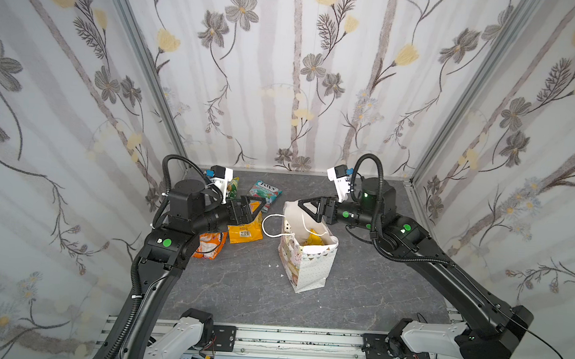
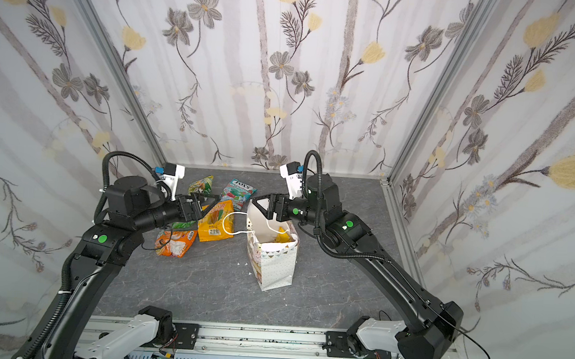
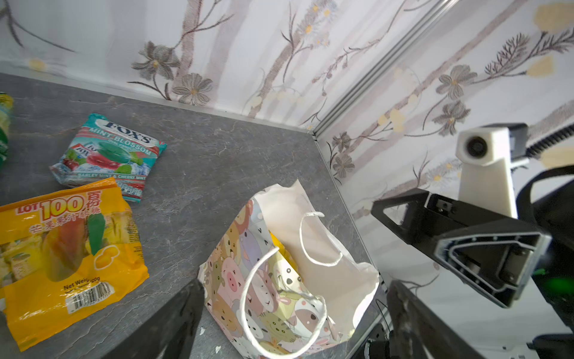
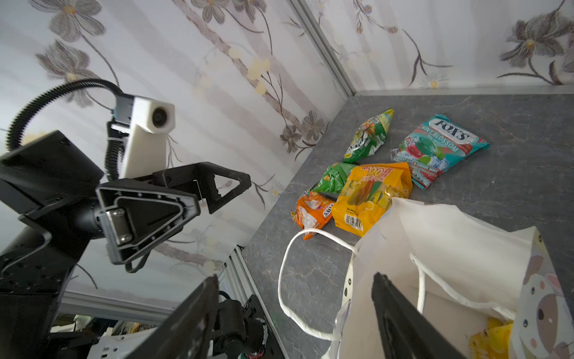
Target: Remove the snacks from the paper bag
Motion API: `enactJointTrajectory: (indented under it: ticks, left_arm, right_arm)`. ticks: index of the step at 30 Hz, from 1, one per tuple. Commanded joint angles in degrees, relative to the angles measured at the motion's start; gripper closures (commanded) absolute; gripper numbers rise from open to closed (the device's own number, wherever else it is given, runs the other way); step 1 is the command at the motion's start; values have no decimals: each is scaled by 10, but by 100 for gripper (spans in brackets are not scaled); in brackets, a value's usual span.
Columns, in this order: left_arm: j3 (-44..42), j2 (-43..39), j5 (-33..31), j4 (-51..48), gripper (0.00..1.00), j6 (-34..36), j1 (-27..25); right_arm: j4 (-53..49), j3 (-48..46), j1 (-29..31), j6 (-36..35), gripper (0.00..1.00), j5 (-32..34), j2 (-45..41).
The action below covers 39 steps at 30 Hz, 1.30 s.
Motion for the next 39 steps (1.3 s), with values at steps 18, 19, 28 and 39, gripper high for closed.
enactJointTrajectory:
  ticks: [18,19,28,39]
  left_arm:
    - [24,12,-68,-97,1,240,-143]
    - [24,13,-71,-97,1,243,-143]
    - [-10,5,-74,-87,0,275,-142]
    - [-60,-11,-64,-34,0,278,-143]
  right_arm:
    - [-276,122,37,-66,72,139,186]
    - [-284,124,39,-67,72,145,191]
    - [-380,189,53,-85,72,210,261]
    - [-484,292,85,-76,68,258,340]
